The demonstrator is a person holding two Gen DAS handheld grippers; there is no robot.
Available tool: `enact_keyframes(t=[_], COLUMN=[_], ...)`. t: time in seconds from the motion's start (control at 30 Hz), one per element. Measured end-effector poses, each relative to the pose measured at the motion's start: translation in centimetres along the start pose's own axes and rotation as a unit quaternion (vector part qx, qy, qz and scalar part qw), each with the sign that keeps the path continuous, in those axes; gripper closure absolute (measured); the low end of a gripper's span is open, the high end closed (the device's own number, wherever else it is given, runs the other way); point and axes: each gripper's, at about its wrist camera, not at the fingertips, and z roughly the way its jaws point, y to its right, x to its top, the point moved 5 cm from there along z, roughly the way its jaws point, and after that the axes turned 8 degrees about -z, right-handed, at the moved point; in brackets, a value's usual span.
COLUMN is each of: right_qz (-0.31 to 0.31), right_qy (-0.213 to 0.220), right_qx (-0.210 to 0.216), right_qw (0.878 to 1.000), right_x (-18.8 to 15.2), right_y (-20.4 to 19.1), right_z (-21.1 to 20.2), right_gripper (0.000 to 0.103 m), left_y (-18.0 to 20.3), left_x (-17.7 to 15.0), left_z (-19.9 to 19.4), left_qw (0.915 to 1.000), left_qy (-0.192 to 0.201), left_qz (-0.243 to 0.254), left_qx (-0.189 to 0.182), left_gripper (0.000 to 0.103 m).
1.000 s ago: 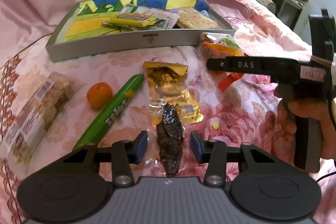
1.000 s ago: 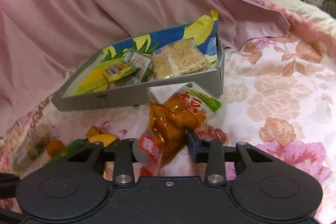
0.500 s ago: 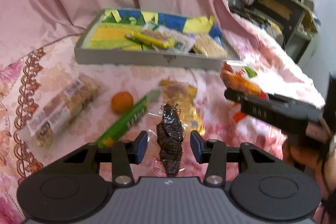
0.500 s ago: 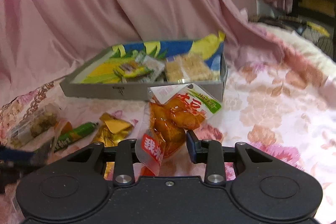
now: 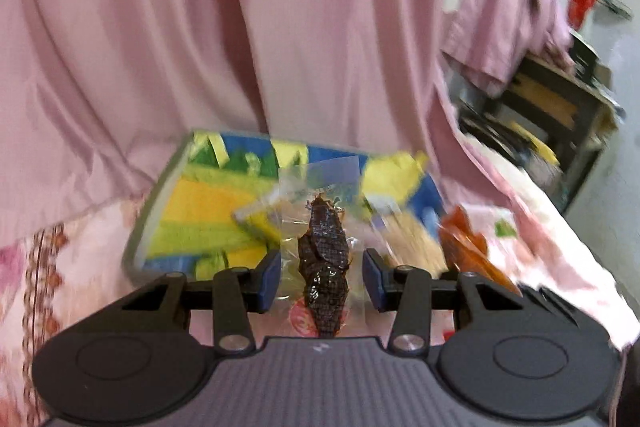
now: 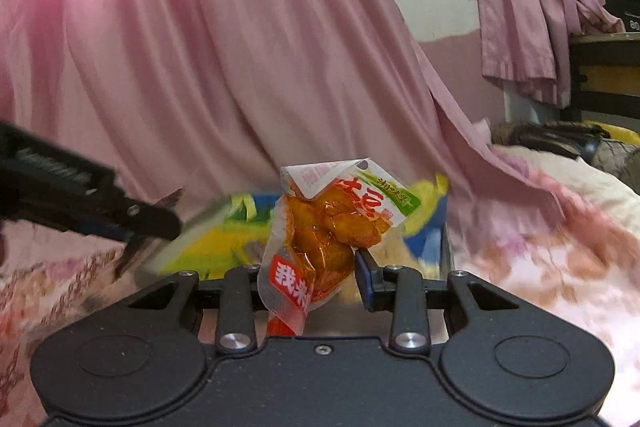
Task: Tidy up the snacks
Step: 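Carry the jerky stick with the left tool while the right tool carries the orange bag to the tray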
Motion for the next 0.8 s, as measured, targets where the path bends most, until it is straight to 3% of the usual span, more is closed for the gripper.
enact_keyframes(t=[0.1, 0.33, 0.6, 0.8], right_qz=[-0.007, -0.027, -0.003, 0.011], right_qy=[0.013, 0.004, -0.031, -0.069], right_qx=[-0.006, 0.027, 0.059, 0.056], right_qw=[1.0, 0.999, 0.998, 0.996], right_x=[0.7, 1.0, 0.5, -0.7], right_y=[0.7, 0.0, -1.1, -0.8], right_z=[2.6, 6.8, 10.2, 11.8], right_gripper=[0.067, 0.067, 0.067, 0.066], left_y=[-0.5, -2.8, -4.5, -4.9], left_x=[2.1, 4.9, 3.7, 2.5], left_z=[2.6, 7.6, 11.1, 12.4], left_qw=[0.9994, 0.9939, 0.9905, 0.989], left_qy=[0.013, 0.032, 0.008, -0.007], left_qz=[-0.023, -0.088, -0.095, -0.092], left_qx=[0.023, 0.058, 0.099, 0.116], left_gripper=[0.055, 0.055, 0.055, 0.055])
